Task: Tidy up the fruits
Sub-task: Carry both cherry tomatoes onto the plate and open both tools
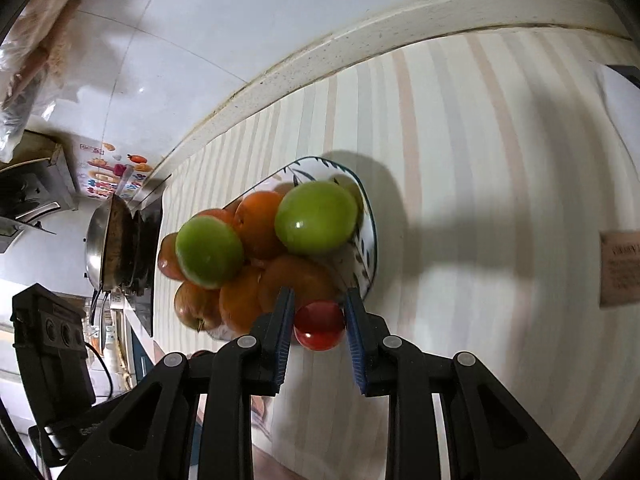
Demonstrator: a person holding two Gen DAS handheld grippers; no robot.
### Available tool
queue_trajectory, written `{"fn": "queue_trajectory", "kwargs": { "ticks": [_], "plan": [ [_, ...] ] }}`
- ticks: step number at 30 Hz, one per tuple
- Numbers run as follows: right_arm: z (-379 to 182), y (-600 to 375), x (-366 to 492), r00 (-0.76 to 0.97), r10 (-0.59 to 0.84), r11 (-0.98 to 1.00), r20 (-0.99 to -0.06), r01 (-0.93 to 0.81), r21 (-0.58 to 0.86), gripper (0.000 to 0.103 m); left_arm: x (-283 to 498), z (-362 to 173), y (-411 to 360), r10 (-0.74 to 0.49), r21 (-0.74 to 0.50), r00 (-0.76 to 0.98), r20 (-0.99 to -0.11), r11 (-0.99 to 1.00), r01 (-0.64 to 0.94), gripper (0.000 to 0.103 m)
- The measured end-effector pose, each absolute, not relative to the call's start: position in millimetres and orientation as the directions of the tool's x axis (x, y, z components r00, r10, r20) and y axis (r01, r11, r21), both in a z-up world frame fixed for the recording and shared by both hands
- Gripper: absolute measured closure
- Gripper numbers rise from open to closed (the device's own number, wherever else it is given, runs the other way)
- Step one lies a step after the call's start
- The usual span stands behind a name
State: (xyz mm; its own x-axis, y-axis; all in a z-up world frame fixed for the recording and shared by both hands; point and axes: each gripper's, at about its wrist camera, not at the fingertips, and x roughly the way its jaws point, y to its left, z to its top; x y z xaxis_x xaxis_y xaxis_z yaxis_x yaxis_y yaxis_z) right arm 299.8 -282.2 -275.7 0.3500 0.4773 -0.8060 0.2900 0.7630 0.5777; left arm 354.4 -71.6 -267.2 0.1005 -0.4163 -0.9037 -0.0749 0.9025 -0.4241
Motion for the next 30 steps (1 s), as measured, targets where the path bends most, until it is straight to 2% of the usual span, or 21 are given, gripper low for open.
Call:
{"fn": "queue_trajectory", "kwargs": {
  "ticks": [4, 17, 19, 21, 22, 25, 27, 29, 30],
  "plan": [
    [-282.5, -279.8, 310.3, 0.341, 0.454, 0.783, -0.823, 0.289, 0.551, 0.075, 357.5, -267.0, -66.5, -0.404, -0.416, 0.122, -0.906, 0.905, -0.092, 0.075],
    [-291.9, -281.3, 327.4, 0.330, 0.433, 0.795, -0.839, 0.300, 0.528, 0.075, 371.3, -271.0, -31.4, -0.251, -0.273, 0.154, -0.956, 0.951, -0.143, 0.074],
    [-293.0, -280.1, 328.5, 0.315, 0.430, 0.797, -0.846, 0.308, 0.520, 0.068, 371.7, -274.8, -31.3, -0.227, -0.247, 0.139, -0.964, 0.957, -0.150, 0.074],
    [-291.4, -281.8, 327.7, 0.315, 0.430, 0.796, -0.846, 0.310, 0.520, 0.044, 369.4, -272.8, -28.2, -0.226, -0.247, 0.144, -0.964, 0.956, -0.156, 0.073],
    [-289.7, -282.2, 327.0, 0.316, 0.426, 0.799, -0.848, 0.308, 0.516, 0.041, 366.6, -268.8, -26.5, -0.207, -0.230, 0.153, -0.966, 0.961, -0.153, 0.072],
    [-277.0, -280.5, 324.9, 0.309, 0.392, 0.835, -0.866, 0.275, 0.476, 0.030, 358.5, -257.4, -23.0, -0.170, -0.196, 0.179, -0.969, 0.971, -0.138, 0.054],
    [-267.2, -275.9, 323.1, 0.301, 0.352, 0.870, -0.886, 0.244, 0.428, 0.015, 351.3, -249.4, -22.0, -0.137, -0.162, 0.198, -0.971, 0.979, -0.120, 0.028],
    [-255.8, -265.9, 320.4, 0.283, 0.277, 0.921, -0.918, 0.192, 0.338, 0.011, 345.9, -244.8, -20.5, -0.098, -0.123, 0.210, -0.973, 0.986, -0.111, 0.018],
    [-251.3, -261.3, 318.5, 0.279, 0.249, 0.937, -0.927, 0.171, 0.303, 0.010, 343.0, -242.8, -19.7, -0.085, -0.109, 0.215, -0.973, 0.988, -0.106, 0.017]
  ]
}}
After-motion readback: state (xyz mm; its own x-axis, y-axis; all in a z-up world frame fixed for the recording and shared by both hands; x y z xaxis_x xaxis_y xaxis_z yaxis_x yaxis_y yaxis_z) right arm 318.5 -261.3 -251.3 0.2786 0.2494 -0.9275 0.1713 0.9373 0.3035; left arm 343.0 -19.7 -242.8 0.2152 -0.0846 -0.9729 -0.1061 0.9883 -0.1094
